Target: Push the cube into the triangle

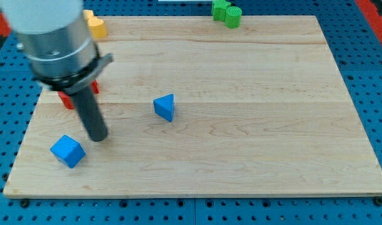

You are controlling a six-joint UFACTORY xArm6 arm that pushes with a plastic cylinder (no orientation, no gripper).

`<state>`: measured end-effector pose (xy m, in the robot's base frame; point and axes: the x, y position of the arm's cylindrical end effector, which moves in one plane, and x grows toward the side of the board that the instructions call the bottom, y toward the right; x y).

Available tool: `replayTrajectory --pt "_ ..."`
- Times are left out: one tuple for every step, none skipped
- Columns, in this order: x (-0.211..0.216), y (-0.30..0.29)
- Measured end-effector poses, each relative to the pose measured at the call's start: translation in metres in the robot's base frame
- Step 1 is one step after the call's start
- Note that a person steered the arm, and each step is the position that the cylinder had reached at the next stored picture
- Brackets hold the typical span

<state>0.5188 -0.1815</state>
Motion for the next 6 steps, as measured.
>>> replayTrajectory --pt "-0.030 -0.069" --pt "0.007 -0.085" --pt "0.044 -0.049" --pt "0.002 -0.021" --pt "-0.010 0.010" --pt "0.014 -0.022"
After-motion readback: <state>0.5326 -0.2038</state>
